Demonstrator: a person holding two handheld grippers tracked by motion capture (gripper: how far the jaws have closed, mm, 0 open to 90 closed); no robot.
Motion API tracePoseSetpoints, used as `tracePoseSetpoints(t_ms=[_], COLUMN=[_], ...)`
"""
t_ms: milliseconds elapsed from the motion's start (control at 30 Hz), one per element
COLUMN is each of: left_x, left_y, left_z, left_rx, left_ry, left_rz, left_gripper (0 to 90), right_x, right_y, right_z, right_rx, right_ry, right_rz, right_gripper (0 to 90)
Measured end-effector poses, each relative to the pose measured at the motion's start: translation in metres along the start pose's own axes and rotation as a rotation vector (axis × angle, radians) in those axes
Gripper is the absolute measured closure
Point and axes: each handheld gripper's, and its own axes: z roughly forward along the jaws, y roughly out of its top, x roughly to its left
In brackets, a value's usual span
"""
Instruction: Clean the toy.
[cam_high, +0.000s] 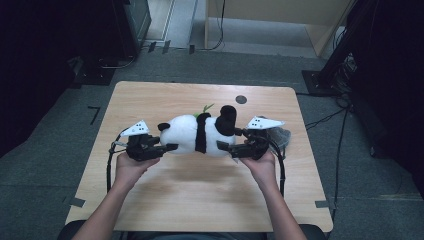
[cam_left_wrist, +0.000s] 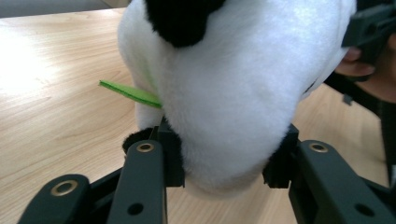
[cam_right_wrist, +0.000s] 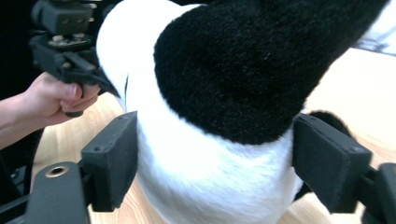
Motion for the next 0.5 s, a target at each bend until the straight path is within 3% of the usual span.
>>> tracePoseSetpoints(t_ms=[167,233,367,500], left_x=[0.002,0.004,0.006,0.006], left_y=[0.003,0.004,0.006,0.009], left_z=[-0.008,-0.011,-0.017,-0.018], left_rx=[-0.014,-0.018,-0.034,-0.049], left_ry=[0.005,0.003,-0.005,-0.005], left_rz=[-0.007,-0.01,-0.029,-0.04], left_gripper=[61.5,61.5,61.4,61.3], right_x=[-0.003,-0.004,-0.007,-0.009], right_y=[-0.007,-0.01,-0.014,-0.022], right_z=[-0.002,-0.003,-0.008,-0.003], right_rx=[-0.051,-0.037,-0.058,-0.013], right_ry=[0.027,0.048,0.047,0.035], right_rz=[-0.048,-0.055,-0.076,-0.09], right_gripper=[18.8,19.6,22.7,21.1])
